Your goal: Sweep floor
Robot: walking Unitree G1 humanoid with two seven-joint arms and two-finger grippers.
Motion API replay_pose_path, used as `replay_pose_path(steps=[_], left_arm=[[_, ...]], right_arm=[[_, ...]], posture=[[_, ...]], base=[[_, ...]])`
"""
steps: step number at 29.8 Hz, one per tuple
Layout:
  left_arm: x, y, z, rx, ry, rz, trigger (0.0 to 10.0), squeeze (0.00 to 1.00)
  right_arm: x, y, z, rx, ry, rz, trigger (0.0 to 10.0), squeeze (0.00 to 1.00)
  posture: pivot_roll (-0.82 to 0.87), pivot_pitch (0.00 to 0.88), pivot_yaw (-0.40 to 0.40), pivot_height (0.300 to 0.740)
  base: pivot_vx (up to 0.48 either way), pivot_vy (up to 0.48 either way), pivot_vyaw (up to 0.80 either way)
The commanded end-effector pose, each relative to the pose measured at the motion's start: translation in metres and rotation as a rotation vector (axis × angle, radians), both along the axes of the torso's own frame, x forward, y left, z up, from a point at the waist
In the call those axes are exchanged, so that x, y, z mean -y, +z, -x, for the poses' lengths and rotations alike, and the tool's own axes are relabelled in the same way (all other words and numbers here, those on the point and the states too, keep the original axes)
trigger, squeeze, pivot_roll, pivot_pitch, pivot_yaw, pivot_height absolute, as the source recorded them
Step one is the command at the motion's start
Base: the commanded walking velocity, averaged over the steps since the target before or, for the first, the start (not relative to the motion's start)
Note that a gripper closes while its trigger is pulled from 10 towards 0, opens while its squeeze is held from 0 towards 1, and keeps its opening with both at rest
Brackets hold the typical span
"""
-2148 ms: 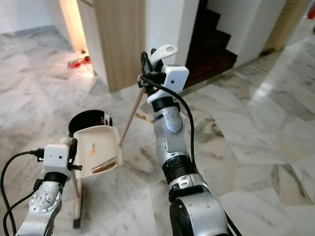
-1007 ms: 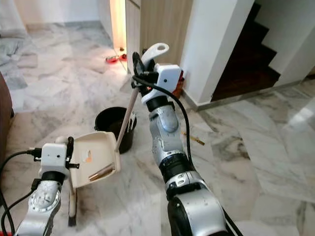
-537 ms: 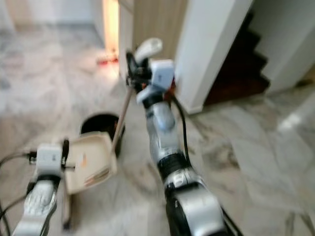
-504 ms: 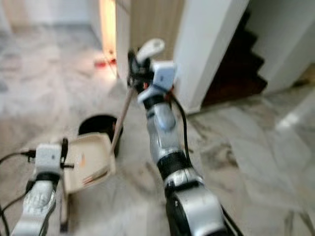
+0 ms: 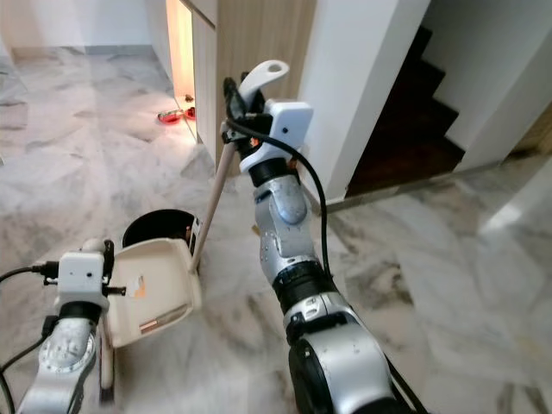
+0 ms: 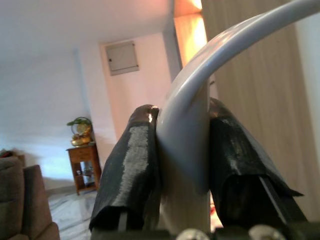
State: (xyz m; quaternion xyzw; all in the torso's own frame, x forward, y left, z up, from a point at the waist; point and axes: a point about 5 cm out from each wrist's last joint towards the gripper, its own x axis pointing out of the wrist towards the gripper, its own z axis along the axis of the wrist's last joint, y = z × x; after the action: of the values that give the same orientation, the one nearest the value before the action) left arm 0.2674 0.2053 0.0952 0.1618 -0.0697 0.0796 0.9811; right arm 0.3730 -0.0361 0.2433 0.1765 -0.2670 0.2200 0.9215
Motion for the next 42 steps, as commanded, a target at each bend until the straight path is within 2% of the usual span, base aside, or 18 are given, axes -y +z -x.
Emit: replay_pose_path(steps=[1, 20, 26, 42], left_arm=[[0.0027, 0.0098, -0.0030, 0.050, -0.021, -0.003, 10.0, 0.00], [0.0025, 0.0111, -0.0023, 0.062, -0.020, -0.001, 10.0, 0.00], [0.0033, 0.0136, -0.0010, 0.086, -0.024, 0.006, 10.0, 0.00], [0.0034, 0.0146, -0.0012, 0.092, -0.027, 0.011, 10.0, 0.00]], right_arm=[[-0.0169, 0.0187, 0.0069, 0.069, 0.041, -0.046, 10.0, 0.00], [-0.0203, 0.0180, 0.0071, 0.064, 0.058, -0.036, 10.0, 0.00], [-0.0207, 0.0167, 0.0067, 0.054, 0.059, -0.040, 10.0, 0.00], [-0.0209, 0.0165, 0.0066, 0.053, 0.058, -0.032, 10.0, 0.00]], posture=[[0.19, 0.000, -0.123, 0.740], [0.19, 0.000, -0.123, 0.740], [0.20, 0.000, -0.123, 0.740], [0.19, 0.000, -0.122, 0.740]], base=[[0.300, 0.000, 0.00], [0.332, 0.000, 0.00], [0.000, 0.000, 0.00], [0.000, 0.000, 0.75]])
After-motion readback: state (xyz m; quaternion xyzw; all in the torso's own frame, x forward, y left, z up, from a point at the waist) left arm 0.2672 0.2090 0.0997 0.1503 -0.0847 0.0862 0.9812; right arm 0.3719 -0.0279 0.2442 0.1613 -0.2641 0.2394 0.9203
